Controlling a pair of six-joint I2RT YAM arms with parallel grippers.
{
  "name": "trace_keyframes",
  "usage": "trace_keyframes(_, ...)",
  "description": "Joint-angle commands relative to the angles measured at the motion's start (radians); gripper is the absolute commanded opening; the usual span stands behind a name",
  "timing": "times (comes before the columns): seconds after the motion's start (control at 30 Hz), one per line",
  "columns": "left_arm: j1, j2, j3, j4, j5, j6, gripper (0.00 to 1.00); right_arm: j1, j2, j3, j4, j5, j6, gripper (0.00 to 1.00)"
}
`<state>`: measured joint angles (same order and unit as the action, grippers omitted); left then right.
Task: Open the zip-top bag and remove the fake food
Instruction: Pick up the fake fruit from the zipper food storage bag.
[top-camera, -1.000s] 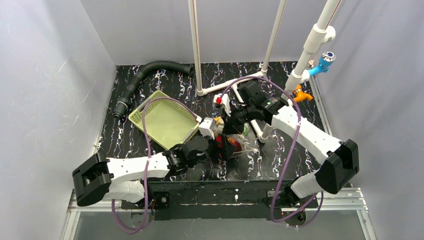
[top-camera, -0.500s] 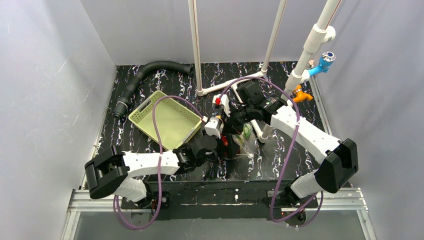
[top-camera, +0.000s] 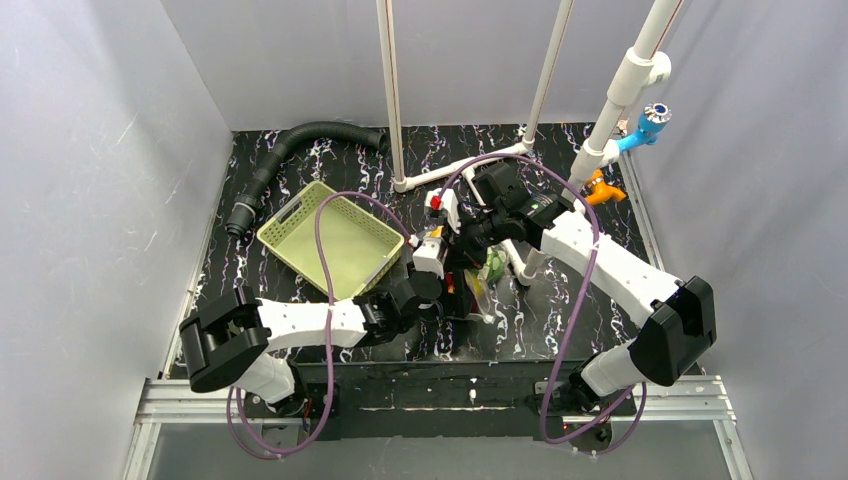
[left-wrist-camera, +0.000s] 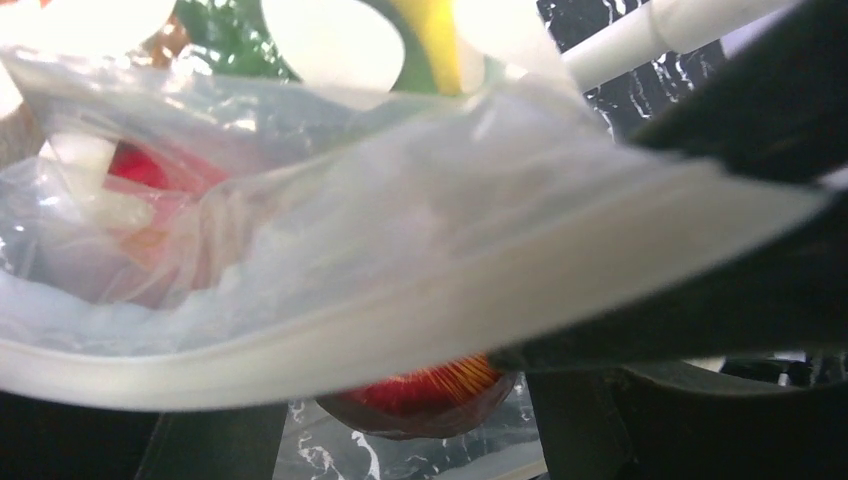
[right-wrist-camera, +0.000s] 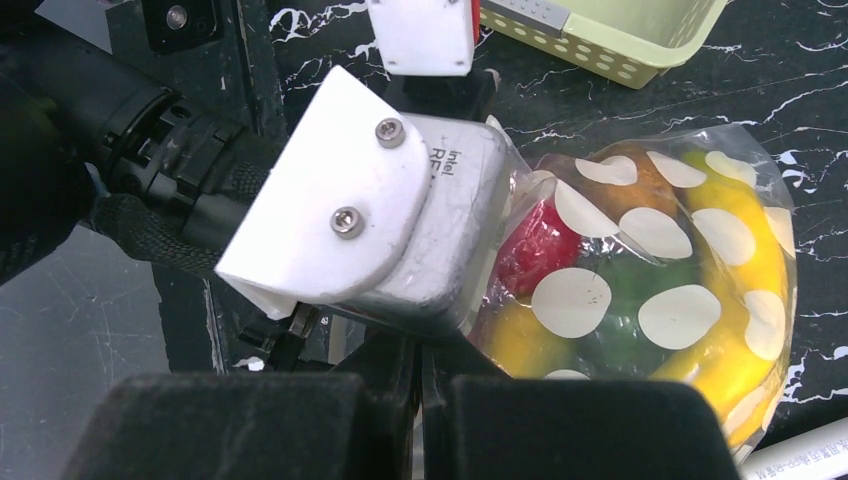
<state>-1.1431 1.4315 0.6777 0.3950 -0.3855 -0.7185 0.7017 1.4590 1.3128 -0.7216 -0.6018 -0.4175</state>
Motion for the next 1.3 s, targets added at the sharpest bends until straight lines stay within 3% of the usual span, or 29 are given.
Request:
trace_keyframes(0.0,-0.003,0.015,0.026,-0.052,-0.06,0.017,0.7,0.006,-0.01,0.02,0.022,-0.013,-0.001,0.01)
trace_keyframes(0.07,-0.003,0.02,0.035,-0.07,-0.061,0.02,0.64,0.005,-0.011,0.019,0.021,-0.013,-0.003,0.01)
trace_keyframes(0.27,-0.003,0.015,0.046,-0.1,-0.058,0.039,0.27,0.005,-0.014,0.013,0.02,-0.014,-0.007,0.01)
trace_keyframes(0.47,-0.003,-0.034,0.047,-0.123,-0.048,0.05,0.08,0.005,-0.02,0.007,0.021,-0.006,-0.013,0.01)
trace_keyframes(0.7,-0.003,-0.114,0.019,-0.122,-0.039,0.012,0.0,0.006,-0.021,0.001,0.023,-0.007,-0.016,0.01)
trace_keyframes(1.27,-0.002,-0.21,-0.027,-0.14,-0.016,-0.029,0.0,0.005,-0.015,-0.009,0.03,0.007,-0.023,0.01)
